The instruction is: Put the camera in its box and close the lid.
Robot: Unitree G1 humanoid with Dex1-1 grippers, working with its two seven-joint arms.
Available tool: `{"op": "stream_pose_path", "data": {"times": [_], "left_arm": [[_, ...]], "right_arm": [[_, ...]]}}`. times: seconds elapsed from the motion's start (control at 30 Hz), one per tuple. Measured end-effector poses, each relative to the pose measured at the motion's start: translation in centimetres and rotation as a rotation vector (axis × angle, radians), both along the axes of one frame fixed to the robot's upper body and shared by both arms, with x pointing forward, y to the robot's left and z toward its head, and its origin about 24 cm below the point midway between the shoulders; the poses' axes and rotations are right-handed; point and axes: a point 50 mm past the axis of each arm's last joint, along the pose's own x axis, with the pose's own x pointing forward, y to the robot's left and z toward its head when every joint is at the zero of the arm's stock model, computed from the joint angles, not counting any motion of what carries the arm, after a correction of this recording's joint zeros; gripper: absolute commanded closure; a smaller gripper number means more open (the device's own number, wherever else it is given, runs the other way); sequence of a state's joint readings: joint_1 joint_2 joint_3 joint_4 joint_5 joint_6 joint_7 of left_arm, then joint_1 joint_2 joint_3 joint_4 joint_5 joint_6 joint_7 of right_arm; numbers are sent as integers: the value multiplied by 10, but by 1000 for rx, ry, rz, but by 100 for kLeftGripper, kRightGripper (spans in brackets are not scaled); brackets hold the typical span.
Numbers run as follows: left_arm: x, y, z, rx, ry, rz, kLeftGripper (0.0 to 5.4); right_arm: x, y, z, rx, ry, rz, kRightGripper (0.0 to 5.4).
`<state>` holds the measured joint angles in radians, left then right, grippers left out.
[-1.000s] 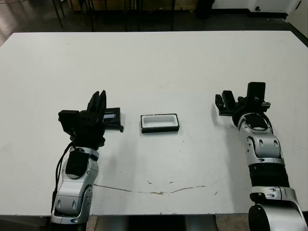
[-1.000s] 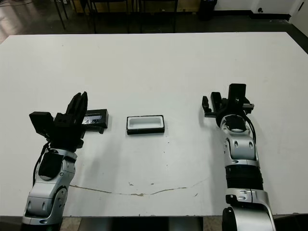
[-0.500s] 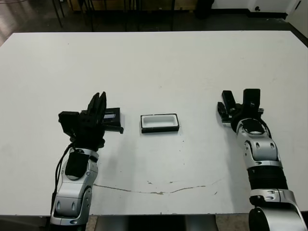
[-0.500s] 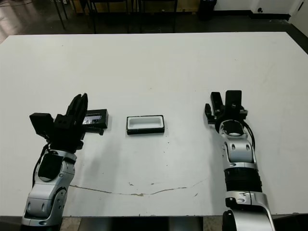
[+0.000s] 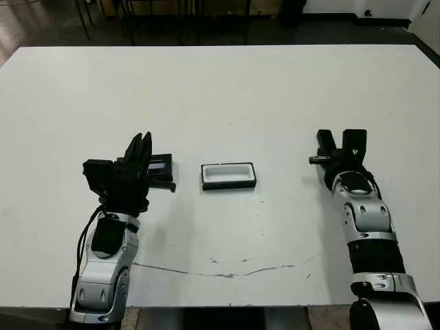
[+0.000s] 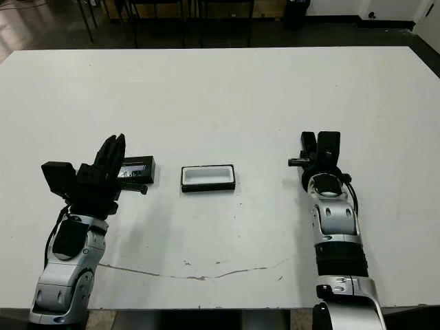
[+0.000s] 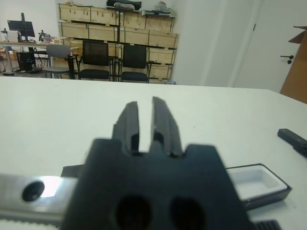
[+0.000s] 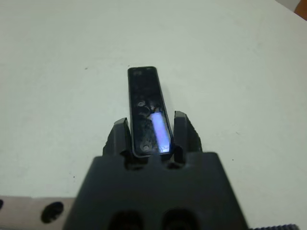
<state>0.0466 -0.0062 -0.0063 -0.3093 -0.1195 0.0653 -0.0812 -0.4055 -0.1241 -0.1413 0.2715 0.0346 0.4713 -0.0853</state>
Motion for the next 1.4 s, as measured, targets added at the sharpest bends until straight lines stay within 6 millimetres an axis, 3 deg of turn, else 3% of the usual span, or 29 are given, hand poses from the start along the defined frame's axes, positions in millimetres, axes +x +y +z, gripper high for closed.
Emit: {"op": "stream_pose_path", "data": {"times": [0.3,0.43,0.67,0.8,1.07,1.4], "left_arm": [[-1,0,-1,0,4,1,540],[-1,0,-1,1,7,2,540],[-1,0,-2,4,8,2,540],[-1,0,-2,5,9,2,540],[-3,0,-1,6,9,5,540],[-5,3,-1,8,15,17,540]], "right_arm": [[-1,-1,2,19,-2,-8,523],[-11,-1,6,127,-49,60,524],[-25,11,62,261,-302,430,526],[-26,9,81,292,-360,643,526],[-11,18,98,174,-342,928,527],[5,62,96,48,-131,1313,527]]}}
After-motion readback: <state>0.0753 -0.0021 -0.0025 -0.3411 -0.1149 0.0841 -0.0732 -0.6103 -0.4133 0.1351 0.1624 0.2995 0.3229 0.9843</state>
